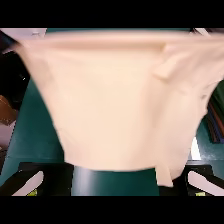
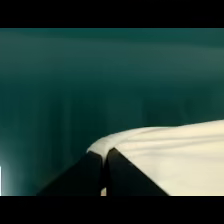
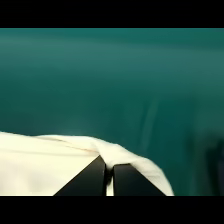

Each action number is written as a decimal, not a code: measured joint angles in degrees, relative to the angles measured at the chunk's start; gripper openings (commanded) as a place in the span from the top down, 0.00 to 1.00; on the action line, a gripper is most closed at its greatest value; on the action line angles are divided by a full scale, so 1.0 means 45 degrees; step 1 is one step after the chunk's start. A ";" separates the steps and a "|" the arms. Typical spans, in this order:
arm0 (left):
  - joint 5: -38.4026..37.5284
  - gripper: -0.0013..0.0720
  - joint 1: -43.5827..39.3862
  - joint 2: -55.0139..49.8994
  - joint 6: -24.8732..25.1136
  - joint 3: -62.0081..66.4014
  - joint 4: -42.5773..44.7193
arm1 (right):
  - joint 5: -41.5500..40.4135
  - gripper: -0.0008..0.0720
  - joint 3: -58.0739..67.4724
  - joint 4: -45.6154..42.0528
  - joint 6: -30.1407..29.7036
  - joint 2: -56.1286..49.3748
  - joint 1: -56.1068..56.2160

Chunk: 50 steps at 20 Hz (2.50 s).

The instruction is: Fold the shirts.

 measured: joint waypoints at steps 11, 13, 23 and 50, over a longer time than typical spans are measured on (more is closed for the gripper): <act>0.3400 0.95 -0.0933 -0.6504 0.0986 -0.1010 -0.0597 | -0.1161 0.96 0.0039 -0.0665 -0.0034 -0.6994 0.1360; 0.4017 0.95 -0.1195 -0.7096 0.1117 -0.0418 -0.0539 | -0.1511 0.96 0.0845 -0.0670 -0.0034 -0.7533 0.1384; 0.1899 0.95 -0.1229 -0.7621 0.1248 0.0481 -0.0053 | -0.0685 0.96 0.1549 -0.1559 -0.0083 -0.7441 0.1141; -0.0461 0.30 0.0005 -0.0675 0.1909 -1.1254 0.0063 | -0.1229 0.34 -1.1098 0.0019 -0.0024 0.2331 -0.1243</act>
